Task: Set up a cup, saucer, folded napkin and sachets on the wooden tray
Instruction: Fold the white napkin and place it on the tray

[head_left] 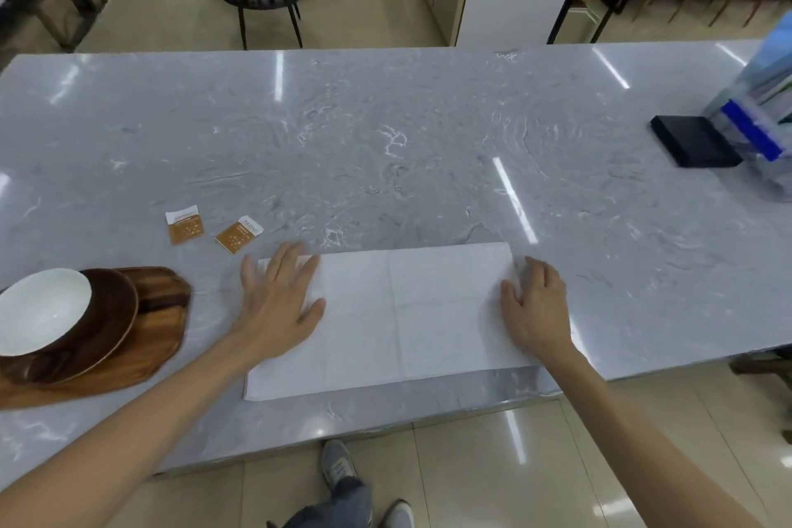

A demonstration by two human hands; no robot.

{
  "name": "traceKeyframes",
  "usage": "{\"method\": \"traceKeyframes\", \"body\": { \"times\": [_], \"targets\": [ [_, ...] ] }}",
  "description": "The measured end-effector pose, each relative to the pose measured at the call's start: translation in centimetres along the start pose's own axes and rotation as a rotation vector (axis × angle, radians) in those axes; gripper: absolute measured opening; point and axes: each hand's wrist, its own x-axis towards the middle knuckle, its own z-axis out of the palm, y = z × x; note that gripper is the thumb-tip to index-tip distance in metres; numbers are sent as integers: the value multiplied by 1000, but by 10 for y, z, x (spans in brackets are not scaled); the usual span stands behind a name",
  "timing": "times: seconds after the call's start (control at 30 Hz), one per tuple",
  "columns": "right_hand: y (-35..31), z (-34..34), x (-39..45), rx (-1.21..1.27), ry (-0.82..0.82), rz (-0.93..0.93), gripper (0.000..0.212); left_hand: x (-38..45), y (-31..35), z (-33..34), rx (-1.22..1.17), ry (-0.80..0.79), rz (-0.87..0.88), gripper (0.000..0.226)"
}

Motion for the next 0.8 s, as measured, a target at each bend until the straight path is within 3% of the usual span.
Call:
{"method": "traceKeyframes", "body": {
  "times": [0.07,0.2,0.43,0.53,0.73,0.8],
  "targets": [
    [-3,-7,-25,-12,47,123,60,19,12,-12,-78,22,172,63],
    [-4,-19,-65,-54,-61,267,62,86,70,-28,-232,-86,418,46],
    [-6,-30,-81,78,-87,472,58,187,189,-33,-184,-336,651,59],
    [-5,-32,-80,81,-128,549,53,209,222,-32,-125,-535,676,67],
    [-10,-30,-77,96,-135,620,44,226,251,-19,-366,-594,536,55],
    [-10,-27,-79,87,-91,593,45,230,255,-18,-371,-595,568,42]
  ]
}}
